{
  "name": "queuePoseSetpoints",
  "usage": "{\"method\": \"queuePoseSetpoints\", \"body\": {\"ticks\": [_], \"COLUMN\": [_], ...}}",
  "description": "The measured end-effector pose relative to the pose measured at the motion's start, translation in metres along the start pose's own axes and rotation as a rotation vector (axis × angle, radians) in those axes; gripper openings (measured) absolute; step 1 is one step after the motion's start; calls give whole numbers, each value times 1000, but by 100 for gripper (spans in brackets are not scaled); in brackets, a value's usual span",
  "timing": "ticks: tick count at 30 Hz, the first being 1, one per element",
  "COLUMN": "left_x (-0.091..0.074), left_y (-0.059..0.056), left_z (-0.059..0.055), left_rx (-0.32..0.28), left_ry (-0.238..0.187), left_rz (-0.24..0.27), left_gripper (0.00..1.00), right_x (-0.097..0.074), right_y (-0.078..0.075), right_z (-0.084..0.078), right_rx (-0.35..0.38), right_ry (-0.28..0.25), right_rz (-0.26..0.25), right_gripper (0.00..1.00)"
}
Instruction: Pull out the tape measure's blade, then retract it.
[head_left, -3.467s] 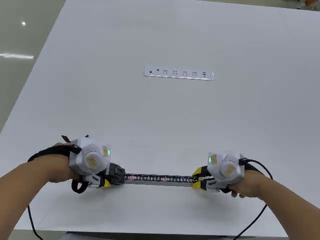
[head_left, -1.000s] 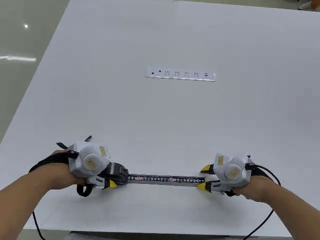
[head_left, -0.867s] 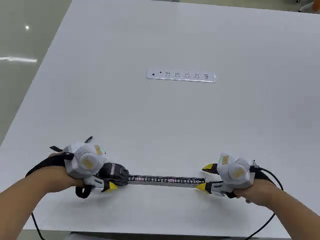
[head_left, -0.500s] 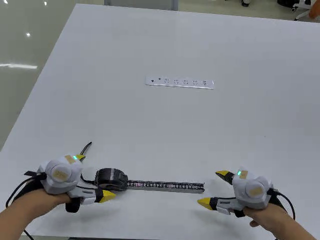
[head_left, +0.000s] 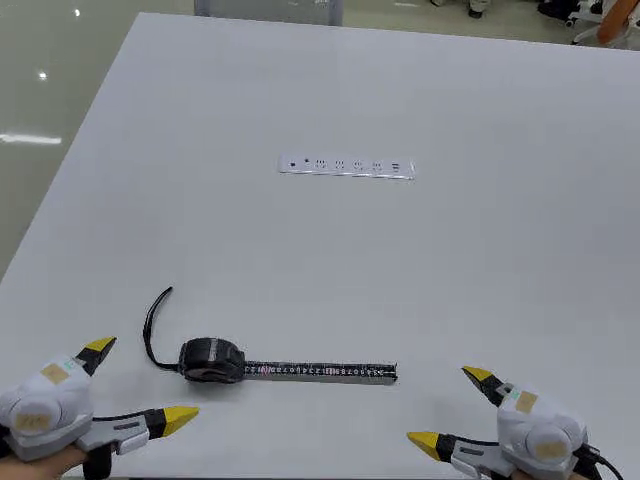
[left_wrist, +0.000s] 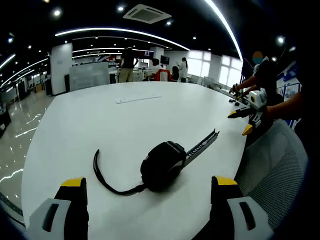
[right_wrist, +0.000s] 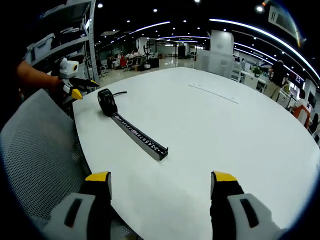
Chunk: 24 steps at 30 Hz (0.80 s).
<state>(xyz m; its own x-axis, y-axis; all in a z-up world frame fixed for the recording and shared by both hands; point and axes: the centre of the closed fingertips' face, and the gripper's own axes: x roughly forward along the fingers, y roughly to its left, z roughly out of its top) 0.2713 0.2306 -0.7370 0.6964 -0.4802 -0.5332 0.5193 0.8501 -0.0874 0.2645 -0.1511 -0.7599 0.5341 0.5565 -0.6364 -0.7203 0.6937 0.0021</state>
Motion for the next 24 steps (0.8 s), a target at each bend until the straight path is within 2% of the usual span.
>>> {"method": "queuePoseSetpoints", "body": {"ticks": [4,5,8,11,15,19,21,24], "left_x": [-9,-12,-16,-24,-32,-34,-35,-33], "left_y": [-4,-4,-5,-4,-1,2,1,0], "left_z": [5,5,4,6,5,-4,-4,0], "left_rx": [-15,-19,-1,-17,-26,-37,-49,-34], "left_ry": [-19,-24,-15,-22,-45,-31,-31,-30], "left_rz": [-1,-3,6,34,57,60,49,41], "left_gripper": [100,100,100,100,100,100,100,100], "right_x": [-14,-19,-32,-44,-54,-60,-63,-68], "right_y": [-8,-15,-22,-27,-27,-24,-22,-24], "right_z": [0,0,-1,-2,-7,-17,-21,-25], "right_rx": [14,0,26,54,55,51,51,65], "right_ry": [-14,-10,-17,-31,-33,-22,-16,-26], "right_rz": [-54,-96,-133,-156,-165,-166,-166,-175], "right_gripper": [89,91,94,99,100,100,100,100]}}
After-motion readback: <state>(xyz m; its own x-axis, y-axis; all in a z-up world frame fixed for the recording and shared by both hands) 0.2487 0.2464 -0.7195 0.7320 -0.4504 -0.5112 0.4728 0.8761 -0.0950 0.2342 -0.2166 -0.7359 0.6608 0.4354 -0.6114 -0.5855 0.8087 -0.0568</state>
